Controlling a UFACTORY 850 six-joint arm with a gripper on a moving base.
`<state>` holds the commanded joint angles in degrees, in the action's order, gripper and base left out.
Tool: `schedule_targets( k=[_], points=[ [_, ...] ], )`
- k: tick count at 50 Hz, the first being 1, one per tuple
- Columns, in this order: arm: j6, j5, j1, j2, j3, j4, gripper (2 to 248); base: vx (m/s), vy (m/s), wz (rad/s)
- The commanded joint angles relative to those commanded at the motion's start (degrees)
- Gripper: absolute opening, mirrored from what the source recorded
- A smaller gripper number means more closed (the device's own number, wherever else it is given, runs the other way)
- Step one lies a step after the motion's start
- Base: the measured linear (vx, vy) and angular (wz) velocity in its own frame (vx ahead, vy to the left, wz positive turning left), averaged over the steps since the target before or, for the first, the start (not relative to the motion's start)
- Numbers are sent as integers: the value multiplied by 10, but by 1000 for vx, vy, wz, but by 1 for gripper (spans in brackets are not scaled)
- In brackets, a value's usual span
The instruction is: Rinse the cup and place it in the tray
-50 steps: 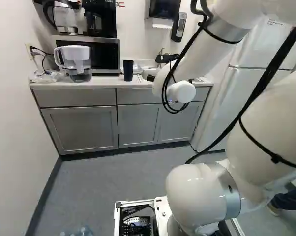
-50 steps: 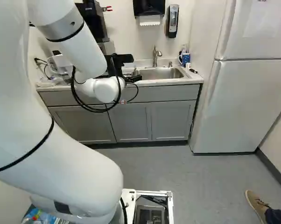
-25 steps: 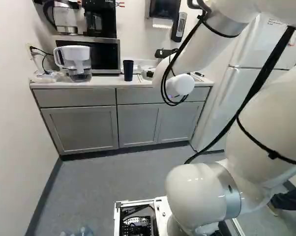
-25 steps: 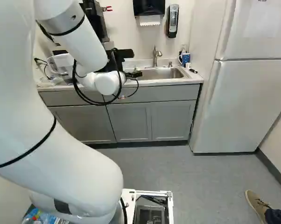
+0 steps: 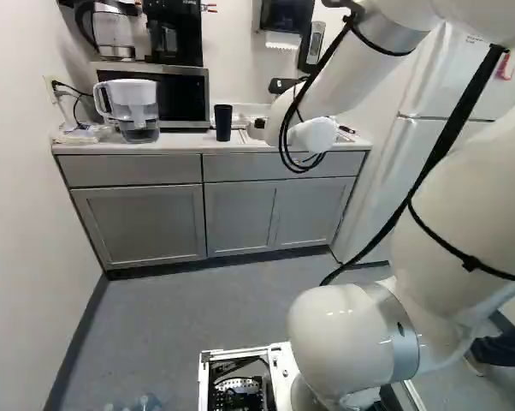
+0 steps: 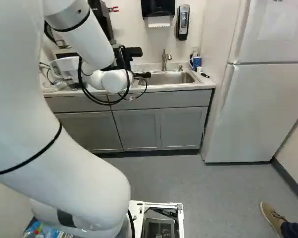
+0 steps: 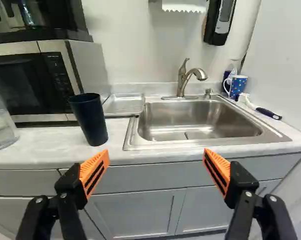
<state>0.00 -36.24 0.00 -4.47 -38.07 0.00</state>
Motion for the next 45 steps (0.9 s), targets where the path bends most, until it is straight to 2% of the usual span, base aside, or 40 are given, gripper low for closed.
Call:
schedule_targets(
  k=[45],
  points=[
    [0, 86, -4, -38, -21, 0, 247, 0, 0, 0]
  ],
)
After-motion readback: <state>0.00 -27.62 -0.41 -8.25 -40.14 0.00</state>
